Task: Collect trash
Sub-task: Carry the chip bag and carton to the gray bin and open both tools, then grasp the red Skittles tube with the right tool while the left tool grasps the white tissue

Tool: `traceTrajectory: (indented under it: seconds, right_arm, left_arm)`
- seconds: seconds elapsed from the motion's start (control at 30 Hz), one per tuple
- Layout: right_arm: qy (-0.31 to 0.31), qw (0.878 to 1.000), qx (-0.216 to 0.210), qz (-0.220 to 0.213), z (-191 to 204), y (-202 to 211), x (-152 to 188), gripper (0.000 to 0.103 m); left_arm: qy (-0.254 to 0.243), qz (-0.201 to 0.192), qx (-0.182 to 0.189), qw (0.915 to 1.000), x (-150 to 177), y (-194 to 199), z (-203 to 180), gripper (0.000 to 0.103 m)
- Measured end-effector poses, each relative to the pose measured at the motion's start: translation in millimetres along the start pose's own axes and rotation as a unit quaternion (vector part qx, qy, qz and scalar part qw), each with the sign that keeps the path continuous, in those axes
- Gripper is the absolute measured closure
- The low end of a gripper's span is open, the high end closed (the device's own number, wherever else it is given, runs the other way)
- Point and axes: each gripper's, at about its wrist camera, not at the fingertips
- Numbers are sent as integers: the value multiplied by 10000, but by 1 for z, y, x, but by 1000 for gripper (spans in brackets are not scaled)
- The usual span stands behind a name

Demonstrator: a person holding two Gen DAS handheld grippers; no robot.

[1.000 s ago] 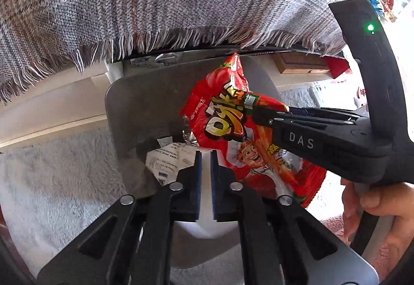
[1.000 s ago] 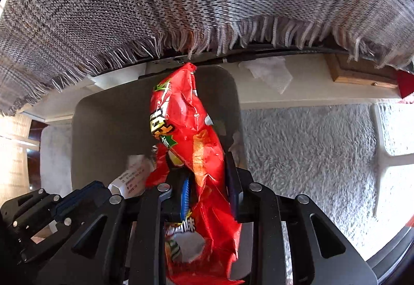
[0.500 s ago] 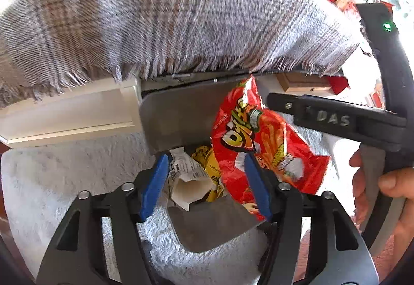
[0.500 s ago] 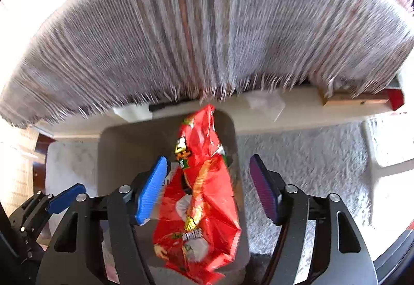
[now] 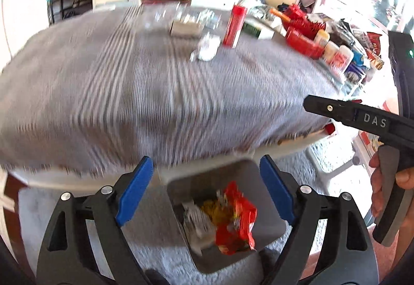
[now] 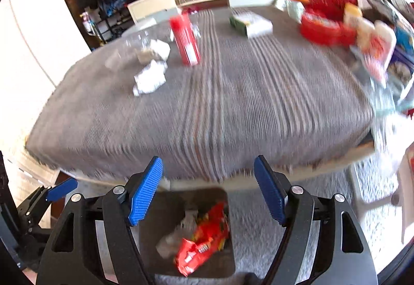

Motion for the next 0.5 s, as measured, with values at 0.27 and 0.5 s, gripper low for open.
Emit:
traceTrajectory:
  seconds: [0.27, 0.5]
  right_arm:
    - [11, 9995, -52, -317, 11, -25, -85, 29]
    - [5, 9995, -93, -287, 20, -63, -129, 29]
  left_arm:
    - [-322, -109, -139, 9993, -69, -26, -11, 22]
    - [-159, -26, -100, 9998, -111, -70, 3, 22]
Point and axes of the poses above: each gripper's, at about its wrist camera, not at the fingertips, and y roughly against the way its jaws point, z to its left, x to its underside, and after that the axes turned 5 degrees about x, right-handed
